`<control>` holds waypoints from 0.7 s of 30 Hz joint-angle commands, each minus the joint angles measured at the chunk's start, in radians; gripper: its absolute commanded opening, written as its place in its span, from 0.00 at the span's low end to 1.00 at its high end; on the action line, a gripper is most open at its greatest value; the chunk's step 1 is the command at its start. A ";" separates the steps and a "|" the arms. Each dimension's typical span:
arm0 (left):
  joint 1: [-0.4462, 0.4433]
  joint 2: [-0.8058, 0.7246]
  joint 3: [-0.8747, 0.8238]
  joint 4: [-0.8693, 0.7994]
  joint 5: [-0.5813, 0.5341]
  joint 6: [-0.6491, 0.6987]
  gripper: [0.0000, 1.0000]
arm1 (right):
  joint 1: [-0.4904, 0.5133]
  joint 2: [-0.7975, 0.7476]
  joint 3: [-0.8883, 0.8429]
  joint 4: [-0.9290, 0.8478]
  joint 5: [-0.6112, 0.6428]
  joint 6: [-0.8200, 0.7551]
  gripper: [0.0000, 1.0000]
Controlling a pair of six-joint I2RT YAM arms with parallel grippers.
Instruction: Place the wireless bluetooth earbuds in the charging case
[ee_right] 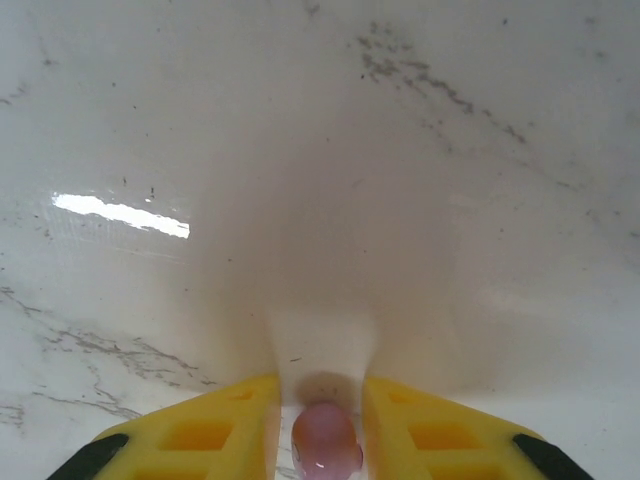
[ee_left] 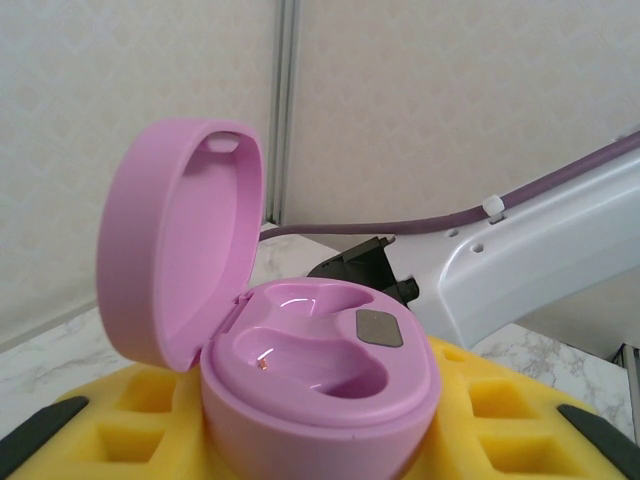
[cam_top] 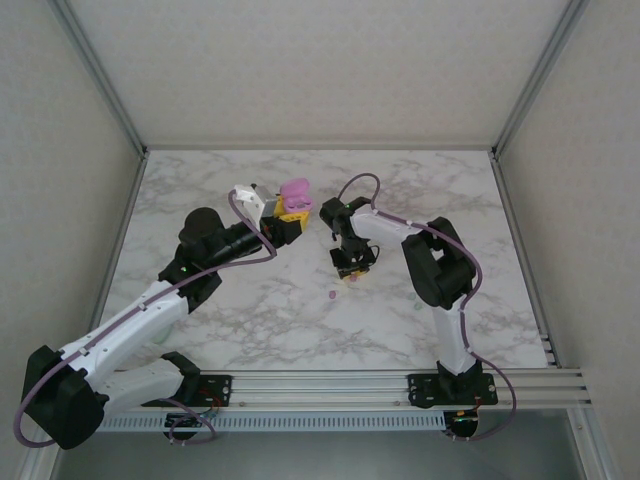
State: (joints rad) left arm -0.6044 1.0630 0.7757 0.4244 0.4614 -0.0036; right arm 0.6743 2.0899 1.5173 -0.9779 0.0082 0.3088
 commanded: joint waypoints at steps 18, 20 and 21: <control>0.009 -0.006 0.023 0.003 -0.010 0.003 0.31 | 0.013 0.006 0.011 -0.076 0.017 -0.051 0.26; 0.008 -0.007 0.024 0.004 -0.010 0.004 0.31 | 0.013 0.010 0.009 -0.070 0.022 -0.051 0.26; 0.009 -0.006 0.024 0.002 -0.011 0.003 0.31 | 0.013 0.012 0.008 -0.067 0.022 -0.050 0.25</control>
State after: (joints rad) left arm -0.6044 1.0630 0.7757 0.4206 0.4610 -0.0036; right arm 0.6750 2.0930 1.5234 -1.0149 0.0082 0.2722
